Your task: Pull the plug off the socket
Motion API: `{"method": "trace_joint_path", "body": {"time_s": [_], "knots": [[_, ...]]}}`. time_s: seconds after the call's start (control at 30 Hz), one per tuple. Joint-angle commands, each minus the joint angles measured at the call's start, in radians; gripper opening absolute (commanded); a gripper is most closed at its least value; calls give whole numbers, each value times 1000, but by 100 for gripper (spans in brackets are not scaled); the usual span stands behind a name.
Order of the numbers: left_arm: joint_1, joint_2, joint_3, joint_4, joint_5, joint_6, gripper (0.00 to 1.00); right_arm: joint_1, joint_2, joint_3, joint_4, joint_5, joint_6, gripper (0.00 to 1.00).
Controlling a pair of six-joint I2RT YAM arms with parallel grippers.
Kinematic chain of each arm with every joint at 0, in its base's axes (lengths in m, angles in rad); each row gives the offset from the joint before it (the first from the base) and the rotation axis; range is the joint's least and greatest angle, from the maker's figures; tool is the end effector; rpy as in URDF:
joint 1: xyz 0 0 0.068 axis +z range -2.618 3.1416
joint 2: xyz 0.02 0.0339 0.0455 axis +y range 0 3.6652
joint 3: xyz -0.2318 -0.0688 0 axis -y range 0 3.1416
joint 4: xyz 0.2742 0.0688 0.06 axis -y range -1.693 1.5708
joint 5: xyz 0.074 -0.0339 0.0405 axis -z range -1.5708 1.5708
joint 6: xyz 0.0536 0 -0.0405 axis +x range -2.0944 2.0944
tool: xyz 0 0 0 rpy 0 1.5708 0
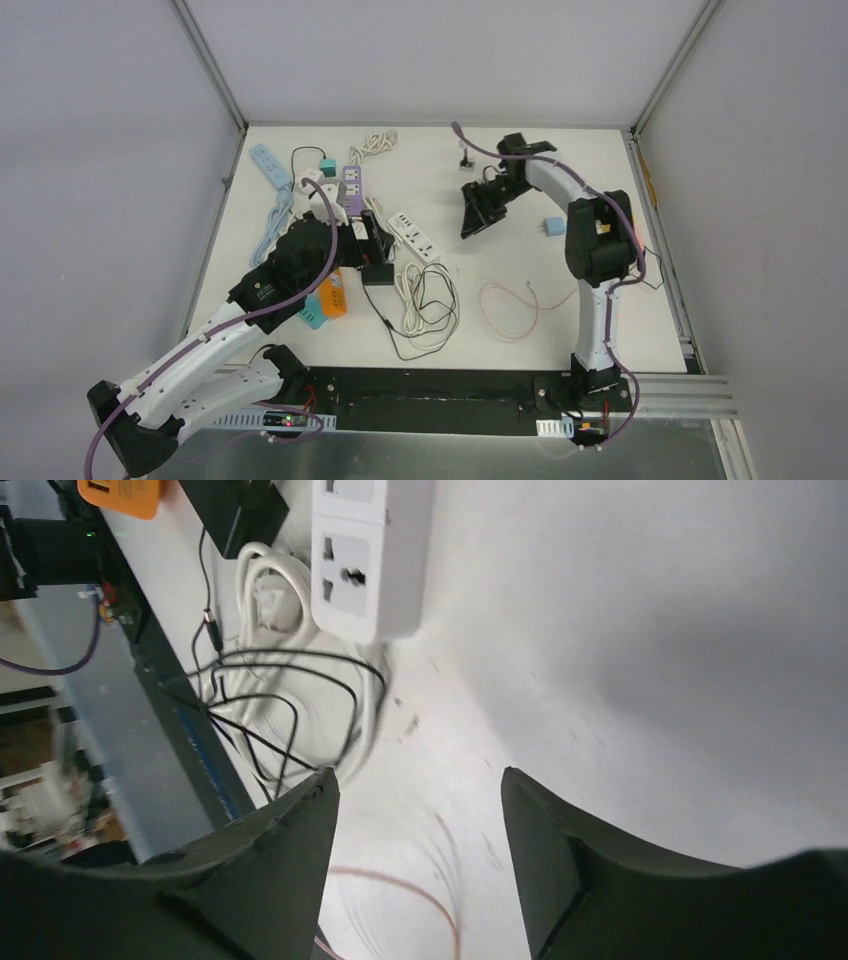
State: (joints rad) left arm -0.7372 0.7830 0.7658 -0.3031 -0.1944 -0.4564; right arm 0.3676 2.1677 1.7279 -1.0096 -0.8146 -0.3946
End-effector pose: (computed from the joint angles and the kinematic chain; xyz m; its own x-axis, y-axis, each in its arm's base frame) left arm 0.1928 -0.1611 0.2924 -0.4401 -0.1845 -0.8788 0.3675 0.8560 -0.3637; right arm 0.3941 0.1936 0.1328 -0.7287 -0.5633 -0.3894 -0.6596 0.4247 0.6200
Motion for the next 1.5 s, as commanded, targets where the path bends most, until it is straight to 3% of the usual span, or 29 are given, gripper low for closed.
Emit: {"method": "trace_joint_path", "body": {"time_s": [0.0,0.2,0.37,0.43,0.57,0.7,0.97,1.47], "knots": [[35,20,135,-50,13,24,99,-114,-272,12,-146,56,-198,65],[158,116,367,-214,182,43,99,-252,-572,-40,-188,186,-301,78],[287,182,587,-340,320,85,99,-438,-775,2,-189,174,-284,98],[318,216,684,-412,355,102,99,-488,-804,59,-215,170,-269,100],[333,268,863,-513,382,129,99,-579,-836,143,-226,89,-135,100],[333,296,975,-594,376,147,99,-668,-890,139,-115,-10,88,100],[334,289,1002,-625,363,127,99,-712,-976,186,-94,17,188,100],[334,175,924,-669,357,85,99,-724,-973,152,-2,-14,389,100]]}}
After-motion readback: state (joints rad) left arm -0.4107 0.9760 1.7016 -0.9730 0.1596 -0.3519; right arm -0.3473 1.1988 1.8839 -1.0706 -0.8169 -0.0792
